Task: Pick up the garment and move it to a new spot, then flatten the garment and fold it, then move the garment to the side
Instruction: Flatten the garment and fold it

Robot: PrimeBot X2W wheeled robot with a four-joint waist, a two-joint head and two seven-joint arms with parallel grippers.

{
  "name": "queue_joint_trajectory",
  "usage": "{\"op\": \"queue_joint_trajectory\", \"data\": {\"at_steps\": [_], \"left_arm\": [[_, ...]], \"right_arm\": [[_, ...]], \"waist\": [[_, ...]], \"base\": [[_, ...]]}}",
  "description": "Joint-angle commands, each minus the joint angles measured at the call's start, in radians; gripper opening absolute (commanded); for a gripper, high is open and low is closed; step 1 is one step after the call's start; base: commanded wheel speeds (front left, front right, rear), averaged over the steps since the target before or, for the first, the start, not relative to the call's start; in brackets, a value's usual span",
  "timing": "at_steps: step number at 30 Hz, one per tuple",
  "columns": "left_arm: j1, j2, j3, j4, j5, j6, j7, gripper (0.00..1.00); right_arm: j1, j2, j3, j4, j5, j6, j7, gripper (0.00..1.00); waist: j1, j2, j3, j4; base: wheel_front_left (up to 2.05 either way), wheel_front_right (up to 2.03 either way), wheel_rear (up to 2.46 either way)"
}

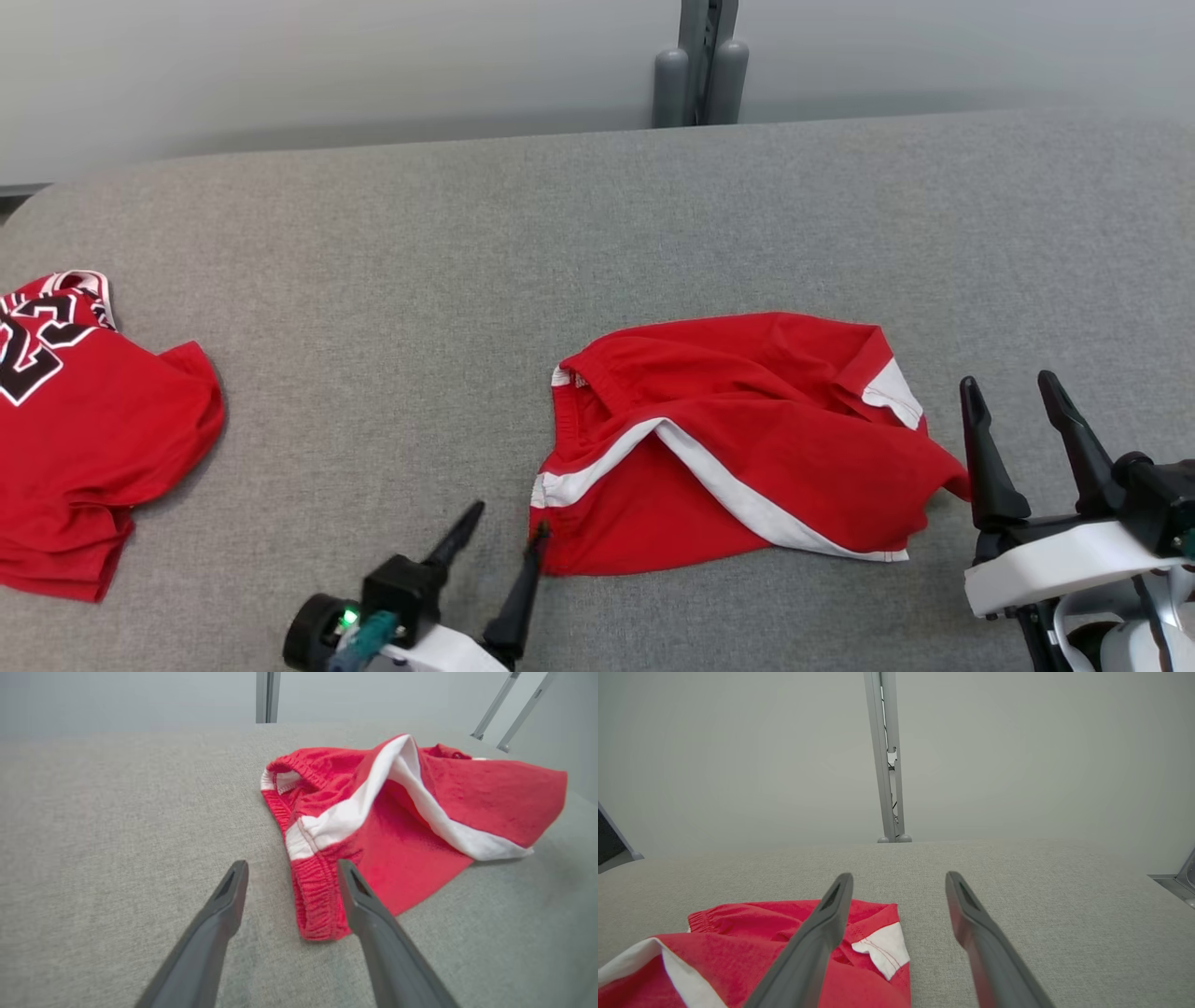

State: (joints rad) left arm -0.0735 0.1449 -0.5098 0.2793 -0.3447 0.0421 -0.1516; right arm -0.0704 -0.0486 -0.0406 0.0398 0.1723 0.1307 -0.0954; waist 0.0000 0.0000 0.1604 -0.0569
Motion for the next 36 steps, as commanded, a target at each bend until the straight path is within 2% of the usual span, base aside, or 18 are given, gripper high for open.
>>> {"op": "queue_joint_trajectory", "data": {"at_steps": [1, 6, 12, 20, 36], "left_arm": [[0.000, 0.003, 0.013, -0.009, -0.004, 0.010, -0.013, 1.00], [-0.015, 0.012, 0.082, -0.070, -0.017, 0.056, -0.071, 1.00], [0.002, 0.059, 0.189, -0.155, 0.009, 0.131, -0.107, 1.00], [0.081, 0.110, 0.274, -0.195, 0.008, 0.183, -0.112, 1.00], [0.125, 0.123, 0.265, -0.242, 0.006, 0.203, -0.090, 1.00]], "right_arm": [[0.007, -0.004, 0.001, -0.008, -0.006, 0.000, 0.005, 1.00], [0.020, -0.004, 0.014, -0.011, -0.017, 0.000, 0.011, 1.00], [0.048, -0.004, 0.034, -0.012, -0.042, 0.000, 0.018, 1.00], [0.084, -0.004, 0.051, -0.013, -0.048, 0.000, 0.021, 1.00], [0.104, -0.004, 0.059, -0.014, -0.047, 0.000, 0.029, 1.00]], "waist": [[0.0000, 0.0000, -0.007, 0.001], [0.0000, 0.0000, -0.035, 0.008], [0.0000, 0.0000, -0.082, 0.012], [0.0000, 0.0000, -0.116, 0.008], [0.0000, 0.0000, -0.120, 0.016]], "base": [[0.00, 0.00, 0.00], [0.00, 0.00, 0.00], [0.00, 0.00, 0.00], [0.00, 0.00, 0.00], [0.00, 0.00, 0.00]]}}
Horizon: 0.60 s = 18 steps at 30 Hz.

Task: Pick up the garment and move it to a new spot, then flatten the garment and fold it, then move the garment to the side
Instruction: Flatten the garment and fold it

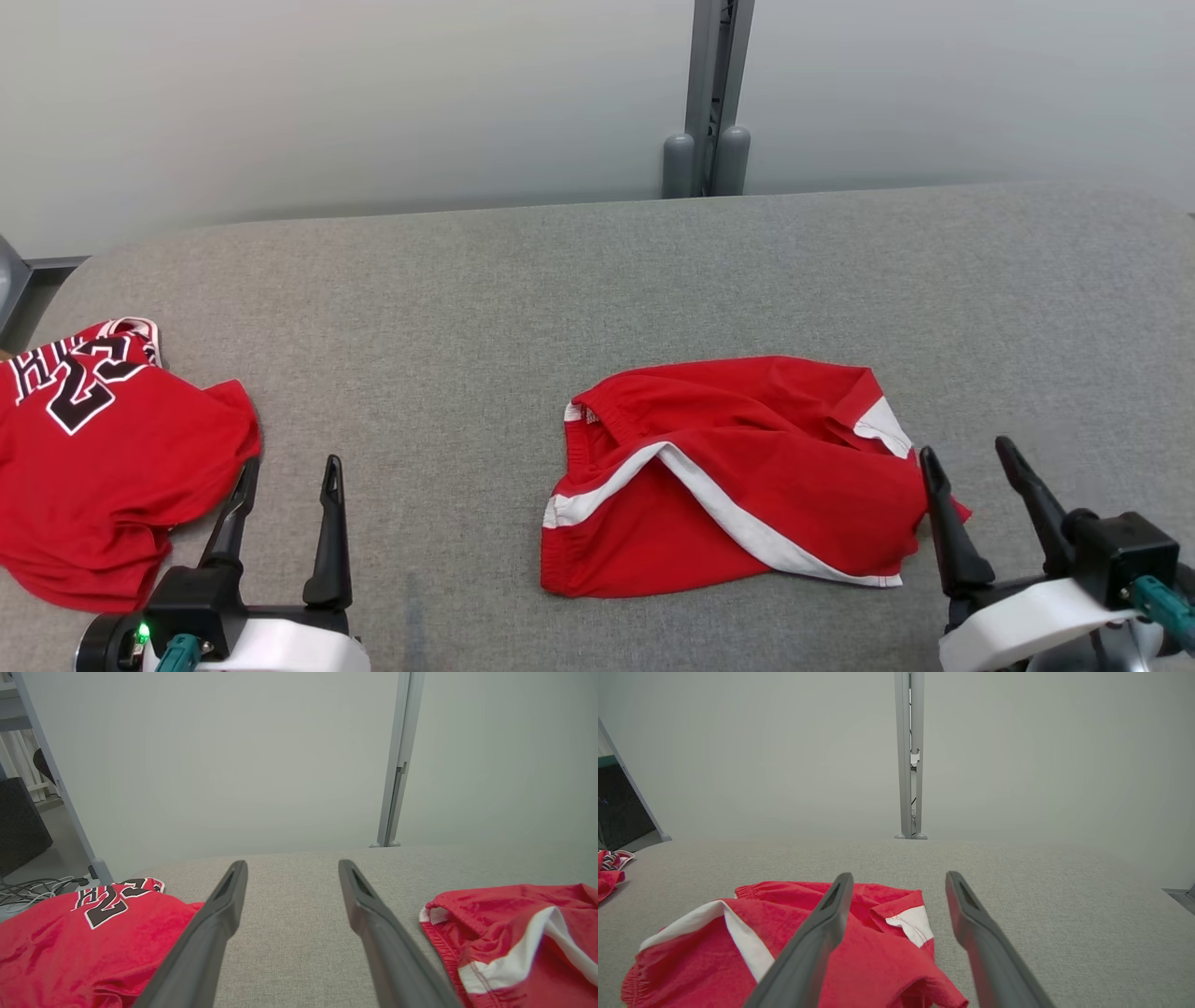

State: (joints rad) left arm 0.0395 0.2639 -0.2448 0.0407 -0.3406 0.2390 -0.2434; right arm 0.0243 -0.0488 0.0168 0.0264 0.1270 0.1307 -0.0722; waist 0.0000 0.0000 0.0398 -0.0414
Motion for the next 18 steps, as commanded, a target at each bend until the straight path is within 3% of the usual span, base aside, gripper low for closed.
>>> {"op": "queue_joint_trajectory", "data": {"at_steps": [1, 12, 18], "left_arm": [[0.012, 0.005, -0.001, -0.005, 0.003, 0.007, 0.002, 1.00], [0.000, 0.001, -0.013, -0.004, -0.001, 0.009, 0.010, 1.00], [-0.023, 0.002, -0.019, -0.006, -0.002, 0.009, 0.013, 1.00]], "right_arm": [[0.016, -0.004, 0.005, 0.000, 0.000, 0.000, 0.007, 1.00], [0.135, -0.004, 0.065, 0.012, 0.047, 0.000, 0.038, 1.00], [0.116, -0.004, 0.055, 0.067, 0.062, 0.000, 0.013, 1.00]], "waist": [[0.0000, 0.0000, 0.001, 0.001], [0.0000, 0.0000, 0.016, 0.007], [0.0000, 0.0000, 0.042, 0.003]], "base": [[0.00, 0.00, 0.00], [0.00, 0.00, 0.00], [0.00, 0.00, 0.00]]}}
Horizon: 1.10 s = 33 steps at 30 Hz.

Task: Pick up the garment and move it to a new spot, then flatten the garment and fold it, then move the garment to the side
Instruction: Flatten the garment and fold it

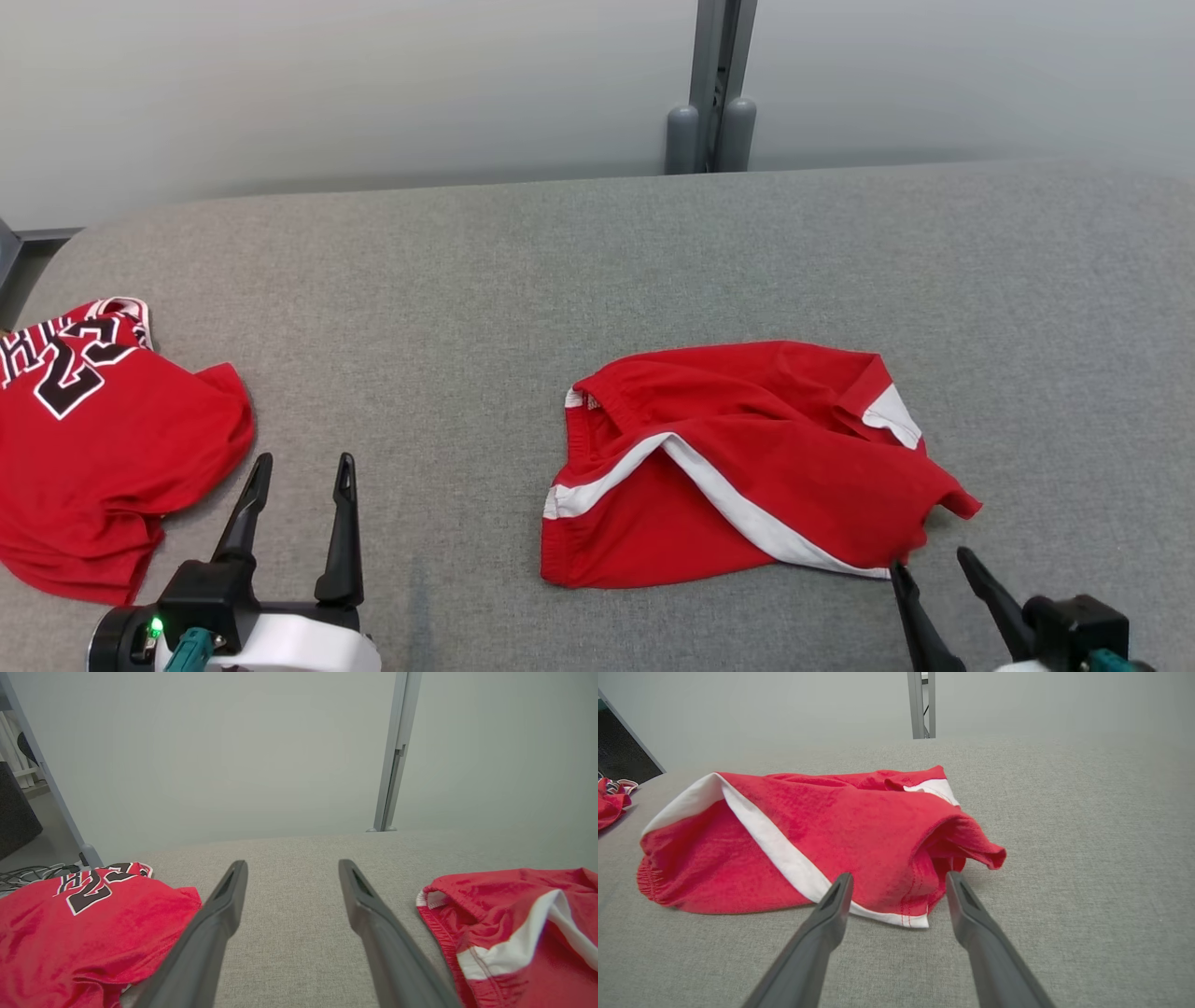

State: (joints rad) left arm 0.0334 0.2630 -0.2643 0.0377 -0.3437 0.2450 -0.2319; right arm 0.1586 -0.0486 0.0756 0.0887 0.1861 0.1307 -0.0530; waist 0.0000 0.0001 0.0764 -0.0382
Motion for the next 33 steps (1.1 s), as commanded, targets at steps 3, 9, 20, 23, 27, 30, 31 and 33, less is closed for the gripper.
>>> {"op": "queue_joint_trajectory", "data": {"at_steps": [3, 9, 20, 23, 27, 30, 31, 33], "left_arm": [[-0.032, 0.003, -0.004, -0.002, 0.004, -0.001, 0.002, 1.00], [-0.062, -0.005, -0.023, 0.009, 0.009, -0.013, 0.000, 1.00], [-0.085, -0.012, -0.031, 0.029, 0.003, -0.017, -0.012, 1.00], [-0.090, -0.013, -0.032, 0.032, 0.002, -0.018, -0.014, 1.00], [-0.101, -0.015, -0.035, 0.036, 0.002, -0.022, -0.017, 1.00], [-0.116, -0.018, -0.039, 0.039, 0.003, -0.026, -0.018, 1.00], [-0.118, -0.019, -0.040, 0.041, 0.003, -0.027, -0.019, 1.00], [-0.123, -0.020, -0.043, 0.044, 0.004, -0.029, -0.020, 1.00]], "right_arm": [[-0.052, -0.004, -0.011, 0.047, -0.009, 0.000, -0.018, 1.00], [-0.126, -0.004, -0.028, 0.164, -0.022, 0.000, -0.034, 1.00], [-0.196, -0.004, -0.013, 0.215, 0.005, 0.000, -0.077, 0.00], [-0.226, -0.005, -0.016, 0.192, -0.010, 0.000, -0.077, 0.00], [-0.288, -0.022, -0.024, 0.188, -0.021, 0.000, -0.065, 0.00], [-0.351, -0.037, -0.028, 0.216, -0.010, 0.000, -0.063, 0.00], [-0.376, -0.040, -0.028, 0.229, -0.005, 0.000, -0.067, 0.00], [-0.399, -0.045, -0.029, 0.249, 0.000, 0.000, -0.071, 0.00]], "waist": [[0.0000, -0.0001, 0.019, 0.003], [0.0000, -0.0001, 0.042, 0.023], [0.0000, -0.0001, 0.058, 0.034], [0.0000, -0.0001, 0.060, 0.034], [0.0000, -0.0001, 0.065, 0.035], [0.0000, -0.0001, 0.076, 0.041], [0.0000, -0.0001, 0.082, 0.043], [0.0000, -0.0001, 0.086, 0.047]], "base": [[0.00, 0.00, 0.00], [0.00, 0.00, 0.00], [0.00, 0.00, 0.00], [0.00, 0.00, 0.00], [0.00, 0.00, 0.00], [0.00, 0.00, 0.00], [0.00, 0.00, 0.00], [0.00, 0.00, 0.00]]}}
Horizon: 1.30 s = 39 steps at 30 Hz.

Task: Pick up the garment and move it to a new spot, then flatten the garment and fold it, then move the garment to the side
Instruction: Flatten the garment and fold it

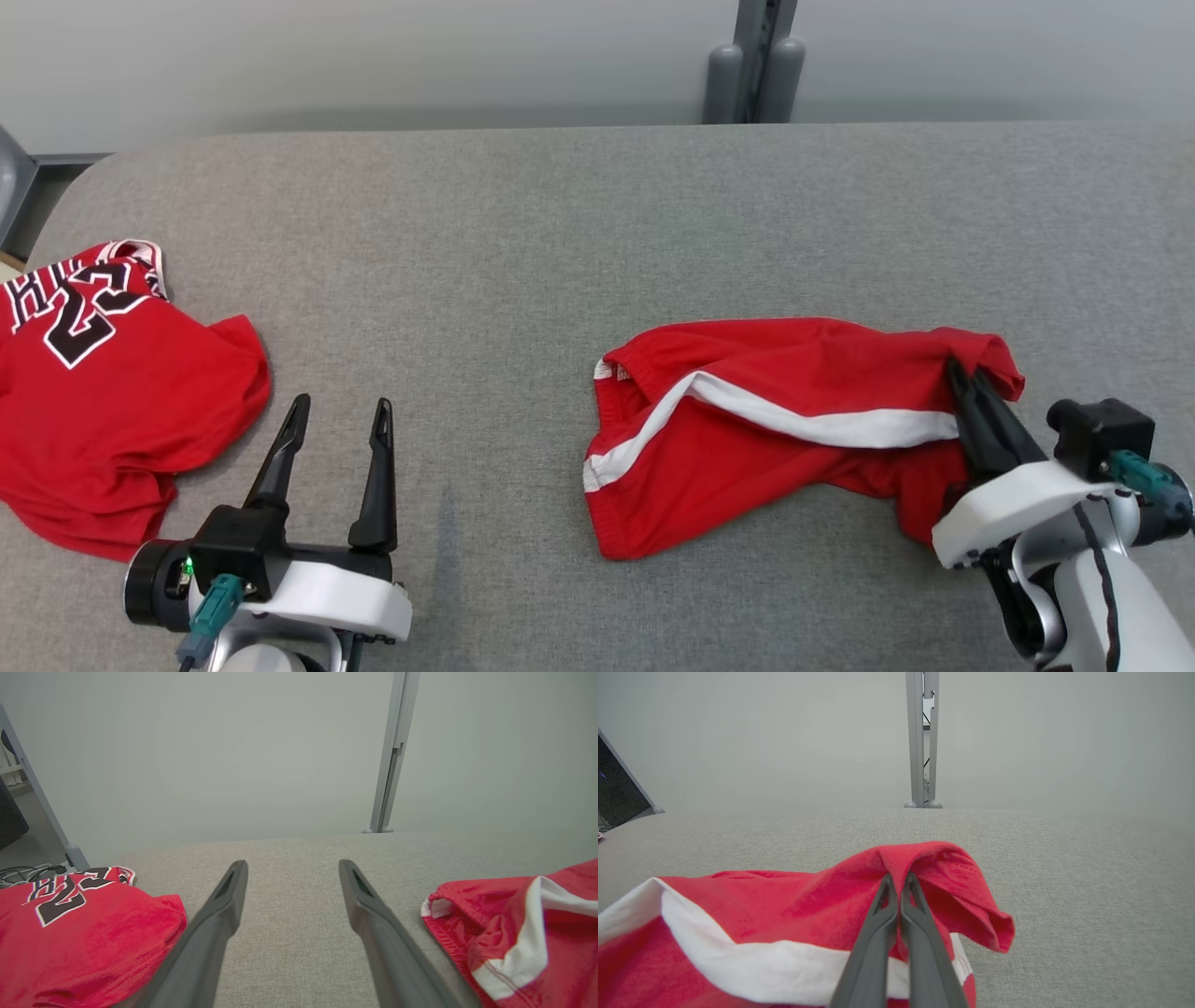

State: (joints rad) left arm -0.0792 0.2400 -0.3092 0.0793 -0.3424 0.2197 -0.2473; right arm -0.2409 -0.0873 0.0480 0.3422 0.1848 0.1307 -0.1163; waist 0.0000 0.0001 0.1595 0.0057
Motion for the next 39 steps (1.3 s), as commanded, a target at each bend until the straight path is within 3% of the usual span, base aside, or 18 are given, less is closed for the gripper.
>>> {"op": "queue_joint_trajectory", "data": {"at_steps": [1, 7, 9, 10, 18, 28, 39], "left_arm": [[-0.023, -0.001, -0.003, 0.005, 0.004, -0.007, -0.006, 1.00], [-0.049, -0.012, -0.011, 0.019, 0.008, -0.016, -0.010, 1.00], [-0.056, -0.015, -0.014, 0.026, 0.008, -0.019, -0.011, 1.00], [-0.058, -0.016, -0.013, 0.028, 0.008, -0.021, -0.011, 1.00], [-0.034, -0.020, -0.003, 0.047, 0.003, -0.023, -0.017, 1.00], [0.009, -0.008, 0.014, 0.047, 0.000, -0.009, -0.017, 1.00], [0.071, 0.008, 0.001, 0.036, -0.010, -0.007, 0.004, 1.00]], "right_arm": [[-0.043, -0.011, -0.004, 0.037, 0.013, 0.000, -0.012, 0.00], [-0.128, -0.021, 0.010, 0.164, 0.036, 0.000, -0.021, 0.00], [-0.149, -0.019, 0.017, 0.203, 0.045, 0.000, -0.037, 0.47], [-0.156, -0.017, 0.021, 0.218, 0.048, 0.000, -0.046, 1.00], [-0.116, -0.011, 0.053, 0.220, 0.062, 0.000, -0.105, 1.00], [0.030, -0.008, -0.008, 0.011, 0.014, 0.000, -0.100, 1.00], [0.177, 0.015, -0.057, -0.227, -0.031, 0.000, 0.003, 1.00]], "waist": [[0.0000, -0.0001, 0.014, 0.012], [0.0000, -0.0001, 0.038, 0.031], [0.0000, -0.0001, 0.041, 0.036], [0.0000, -0.0001, 0.041, 0.036], [0.0000, -0.0001, 0.013, 0.011], [0.0000, -0.0001, -0.044, -0.021], [0.0000, -0.0001, -0.087, -0.035]], "base": [[0.00, 0.00, 0.00], [0.00, 0.00, 0.00], [0.00, 0.00, 0.00], [0.00, 0.00, 0.00], [0.00, 0.00, 0.00], [0.00, 0.00, 0.00], [0.00, 0.00, 0.00]]}}
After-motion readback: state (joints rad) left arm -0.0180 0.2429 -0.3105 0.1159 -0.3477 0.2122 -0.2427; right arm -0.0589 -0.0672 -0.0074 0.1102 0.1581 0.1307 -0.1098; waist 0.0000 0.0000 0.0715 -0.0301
